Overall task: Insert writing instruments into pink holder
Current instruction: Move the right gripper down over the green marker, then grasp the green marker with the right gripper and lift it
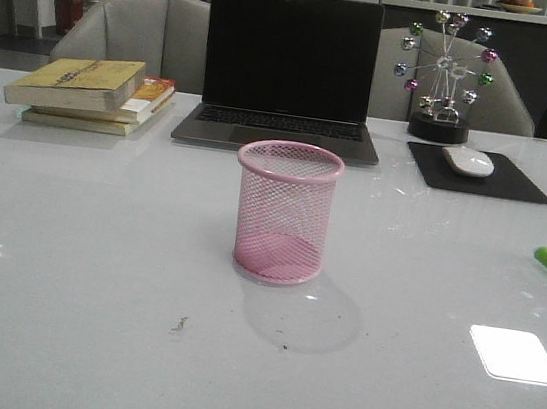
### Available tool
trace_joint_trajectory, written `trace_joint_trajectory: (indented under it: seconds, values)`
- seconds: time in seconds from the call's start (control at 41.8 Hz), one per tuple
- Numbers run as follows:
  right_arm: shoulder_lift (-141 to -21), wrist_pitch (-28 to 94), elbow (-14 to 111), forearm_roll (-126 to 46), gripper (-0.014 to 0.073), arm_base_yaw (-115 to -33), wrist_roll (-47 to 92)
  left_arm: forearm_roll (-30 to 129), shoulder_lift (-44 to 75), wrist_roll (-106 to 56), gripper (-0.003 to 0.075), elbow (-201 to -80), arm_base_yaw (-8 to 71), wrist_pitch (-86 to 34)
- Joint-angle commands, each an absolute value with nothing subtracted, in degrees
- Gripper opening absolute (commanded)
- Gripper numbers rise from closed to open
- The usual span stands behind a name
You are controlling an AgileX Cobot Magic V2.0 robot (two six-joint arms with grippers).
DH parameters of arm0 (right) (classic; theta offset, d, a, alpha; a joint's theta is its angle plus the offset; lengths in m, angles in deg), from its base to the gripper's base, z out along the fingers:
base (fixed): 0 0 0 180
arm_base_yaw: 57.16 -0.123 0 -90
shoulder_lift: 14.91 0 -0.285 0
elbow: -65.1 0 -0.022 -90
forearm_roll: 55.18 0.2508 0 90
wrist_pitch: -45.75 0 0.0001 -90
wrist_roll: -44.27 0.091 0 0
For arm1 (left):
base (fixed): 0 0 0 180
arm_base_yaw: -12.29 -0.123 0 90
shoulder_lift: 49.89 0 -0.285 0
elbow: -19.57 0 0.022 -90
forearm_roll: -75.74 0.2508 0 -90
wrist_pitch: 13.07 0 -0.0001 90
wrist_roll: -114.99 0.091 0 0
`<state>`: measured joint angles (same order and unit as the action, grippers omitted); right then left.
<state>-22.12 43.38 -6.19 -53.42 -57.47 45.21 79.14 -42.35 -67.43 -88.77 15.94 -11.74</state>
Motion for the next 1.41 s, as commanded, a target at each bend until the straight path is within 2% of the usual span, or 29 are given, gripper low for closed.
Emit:
trace_joint_trajectory:
  seconds: [0.0, 0.359, 0.622, 0.837, 0.885, 0.933, 1.004, 1.052, 1.1, 1.172, 1.387]
  values:
    - [-22.0, 44.7, 2.8, -53.4, 0.0043, -57.2, 45.1, 79.2, -42.7, -67.6, 0.0097, -97.5, 16.1, -11.3]
    - [-40.3, 25.2, 24.2, -53.4, 0.0043, -57.2, 44.7, 77.9, -24.5, -67.6, 0.0097, -121.7, 16.1, -33.9]
    - [-51.4, 17.6, 25.2, -53.4, 0.0043, -57.2, 44.7, 77.8, -14.2, -67.6, 0.0097, -122.6, 16.1, -46.3]
    - [-58.7, 13.5, 25.2, -54.0, 0.0053, -57.2, 44.7, 77.3, -7.8, -67.6, 0.0106, -122.6, 16.1, -48.6]
    - [-60.5, 12.5, 25.2, -54.5, 0.0100, -57.2, 44.7, 77.4, -6.7, -67.3, 0.0139, -122.6, 16.1, -49.0]
    - [-62.1, 11.6, 25.2, -55.2, 0.0194, -57.2, 44.7, 77.4, -5.9, -66.4, 0.0218, -122.6, 16.1, -49.3]
    - [-65.0, 10.8, 25.3, -55.2, 0.0350, -57.2, 44.7, 77.3, -5.1, -65.0, 0.0386, -122.6, 16.1, -49.1]
    - [-67.2, 10.4, 25.6, -55.2, 0.0418, -57.2, 44.7, 77.4, -5.0, -64.7, 0.0491, -122.6, 16.1, -48.8]
    - [-70.2, 10.0, 26.3, -55.2, 0.0456, -57.2, 44.7, 77.1, -4.9, -64.0, 0.0549, -122.6, 16.2, -48.5]
    - [-74.5, 9.4, 28.0, -55.2, 0.0458, -57.2, 44.7, 75.7, -4.9, -63.9, 0.0575, -122.6, 17.0, -48.2]
    - [-91.2, 9.1, 36.8, -55.2, 0.0458, -56.7, 44.7, 75.1, -4.8, -63.8, 0.0520, -122.6, 24.7, -48.3]
